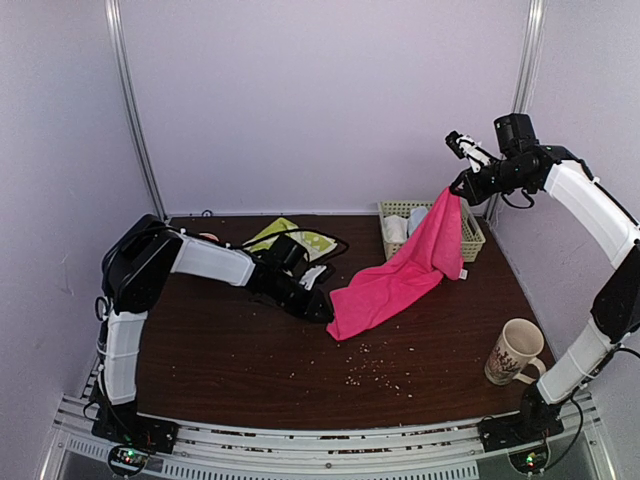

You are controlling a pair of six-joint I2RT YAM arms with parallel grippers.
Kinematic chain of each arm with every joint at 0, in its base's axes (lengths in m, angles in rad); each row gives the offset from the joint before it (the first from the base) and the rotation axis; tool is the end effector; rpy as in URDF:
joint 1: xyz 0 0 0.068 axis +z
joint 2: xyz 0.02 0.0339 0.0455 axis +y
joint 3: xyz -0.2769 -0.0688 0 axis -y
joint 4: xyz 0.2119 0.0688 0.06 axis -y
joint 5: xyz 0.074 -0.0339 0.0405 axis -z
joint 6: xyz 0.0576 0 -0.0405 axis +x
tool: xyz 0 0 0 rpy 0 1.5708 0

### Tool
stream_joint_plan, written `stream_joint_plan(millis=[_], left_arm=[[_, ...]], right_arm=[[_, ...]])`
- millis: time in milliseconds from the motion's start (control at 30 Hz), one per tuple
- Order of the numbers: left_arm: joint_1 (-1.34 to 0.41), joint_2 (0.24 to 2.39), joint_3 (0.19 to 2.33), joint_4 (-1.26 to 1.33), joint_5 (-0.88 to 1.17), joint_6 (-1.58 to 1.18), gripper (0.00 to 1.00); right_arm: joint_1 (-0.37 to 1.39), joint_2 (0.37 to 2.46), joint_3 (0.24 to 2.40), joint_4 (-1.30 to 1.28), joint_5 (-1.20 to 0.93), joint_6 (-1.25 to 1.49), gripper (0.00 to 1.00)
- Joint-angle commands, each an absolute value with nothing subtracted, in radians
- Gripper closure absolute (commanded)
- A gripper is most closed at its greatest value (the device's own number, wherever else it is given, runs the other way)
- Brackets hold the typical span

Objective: Roll the towels
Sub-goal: Flatten out the towel at the center of the board.

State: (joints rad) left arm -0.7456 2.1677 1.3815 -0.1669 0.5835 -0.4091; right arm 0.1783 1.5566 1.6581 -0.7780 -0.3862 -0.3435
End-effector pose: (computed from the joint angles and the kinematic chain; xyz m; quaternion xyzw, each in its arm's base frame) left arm 0.3006 -0.3208 0.1354 0.2390 0.8849 -0.3885 0.0944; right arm 0.3112 0.0781 0.3918 -0.3084 0.8336 0.1374 0.4372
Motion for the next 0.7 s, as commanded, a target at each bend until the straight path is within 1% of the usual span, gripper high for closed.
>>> stream_joint_plan(millis=[0,133,233,267,333,433,467,500,533,667], left_arm=[[-0.752,2.193,1.431,-0.186,0.607,-0.389,0.89],[-0.752,2.202,1.439,-0.19,0.631,-0.391,0.88],[-0.753,2.213,1.452,-0.227,0.638,-0.393,0.79],[-0.754,2.213,1.453,-0.236,0.636,-0.393,0.77],[-0.762,2.215,1.454,-0.256,0.628,-0.389,0.77],[-0.781,2.219,1.47,-0.292,0.612,-0.374,0.83],[-0.786,2.222,1.476,-0.304,0.6,-0.371,0.88],[-0.789,2.222,1.48,-0.309,0.585,-0.37,0.96],[-0.79,2.22,1.481,-0.31,0.573,-0.371,1.0],[-0.775,2.181,1.524,-0.358,0.452,-0.331,1.0]], right_arm=[[0.173,1.531,1.651,-0.768,-0.403,-0.333,1.0],[0.173,1.53,1.644,-0.767,-0.407,-0.329,1.0],[0.173,1.524,1.632,-0.764,-0.41,-0.327,1.0],[0.173,1.522,1.628,-0.763,-0.411,-0.327,1.0],[0.173,1.516,1.617,-0.758,-0.413,-0.328,1.0],[0.173,1.512,1.606,-0.753,-0.415,-0.327,1.0],[0.173,1.51,1.603,-0.751,-0.417,-0.325,1.0],[0.173,1.509,1.6,-0.749,-0.419,-0.326,1.0],[0.173,1.509,1.599,-0.747,-0.419,-0.324,1.0],[0.172,1.528,1.619,-0.729,-0.384,-0.309,1.0]])
